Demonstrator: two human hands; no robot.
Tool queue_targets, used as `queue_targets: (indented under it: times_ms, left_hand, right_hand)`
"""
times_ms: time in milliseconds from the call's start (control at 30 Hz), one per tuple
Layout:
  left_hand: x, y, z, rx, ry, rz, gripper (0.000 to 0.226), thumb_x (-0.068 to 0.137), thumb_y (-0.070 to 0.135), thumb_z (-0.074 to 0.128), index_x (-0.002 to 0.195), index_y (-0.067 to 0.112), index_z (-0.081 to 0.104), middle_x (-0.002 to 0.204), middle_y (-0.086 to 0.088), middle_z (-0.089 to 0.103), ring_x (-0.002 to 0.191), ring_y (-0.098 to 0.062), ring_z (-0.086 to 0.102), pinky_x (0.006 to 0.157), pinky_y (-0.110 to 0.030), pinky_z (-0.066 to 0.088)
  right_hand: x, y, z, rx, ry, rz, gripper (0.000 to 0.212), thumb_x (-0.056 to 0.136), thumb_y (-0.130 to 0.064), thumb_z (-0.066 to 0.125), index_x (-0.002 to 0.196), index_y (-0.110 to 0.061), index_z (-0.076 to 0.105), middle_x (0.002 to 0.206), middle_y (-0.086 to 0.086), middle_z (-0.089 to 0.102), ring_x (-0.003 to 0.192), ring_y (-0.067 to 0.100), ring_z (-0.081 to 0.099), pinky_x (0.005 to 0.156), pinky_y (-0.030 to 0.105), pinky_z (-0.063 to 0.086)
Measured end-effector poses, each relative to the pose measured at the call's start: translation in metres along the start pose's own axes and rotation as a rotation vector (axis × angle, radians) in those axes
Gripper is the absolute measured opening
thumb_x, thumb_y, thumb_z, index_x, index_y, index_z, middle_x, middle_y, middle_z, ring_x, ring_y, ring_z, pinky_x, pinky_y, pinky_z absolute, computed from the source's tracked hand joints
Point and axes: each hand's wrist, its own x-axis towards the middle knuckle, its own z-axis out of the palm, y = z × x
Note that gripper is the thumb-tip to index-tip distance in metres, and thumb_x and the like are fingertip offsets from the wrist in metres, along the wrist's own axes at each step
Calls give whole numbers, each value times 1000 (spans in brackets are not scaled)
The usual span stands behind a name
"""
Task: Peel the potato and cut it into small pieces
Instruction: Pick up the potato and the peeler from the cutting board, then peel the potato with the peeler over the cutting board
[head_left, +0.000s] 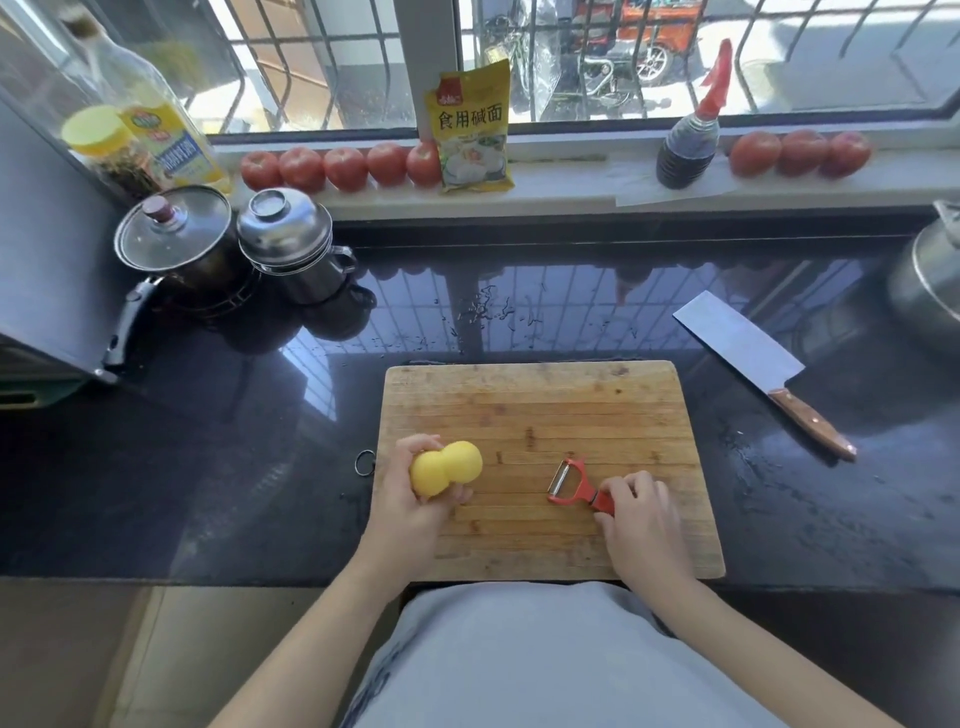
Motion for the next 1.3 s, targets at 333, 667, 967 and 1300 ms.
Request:
queue_targets:
  times_ms: [333,667,967,1300]
  left_hand:
    - [2,18,-1,-10,-138,-74,60,85,15,82,130,39,51,137,16,50,115,-11,61,97,-40,58]
    - [0,15,-4,283,-137,283,70,76,23,84,133,38,47,142,25,45,137,-3,44,110,-13,36]
    - [-2,31,12,119,-254,-45,80,71,17,94,129,52,51,130,32,49,120,3,54,95,-14,49]
    - [3,34,25,-558,-390,-364,43,99,17,60,142,19,54,129,-13,64,107,-26,65,93,-39,55]
  right_hand:
    - [2,2,-20,225,-101,35,21,99,-17,57,119,-25,54,105,-12,53,102,12,50,84,29,42]
    - [9,-2,-51,250,-136,-185,32,103,-39,36,82,-28,57,79,-12,56,81,6,50,74,34,37]
    - [18,-44,-96,19,215,-551,43,103,-41,36,70,-21,54,67,-11,50,70,16,45,79,35,38]
    - [25,-71,-114,-184,292,-837,32,102,-34,45,76,-20,59,73,-7,54,73,19,44,86,39,41]
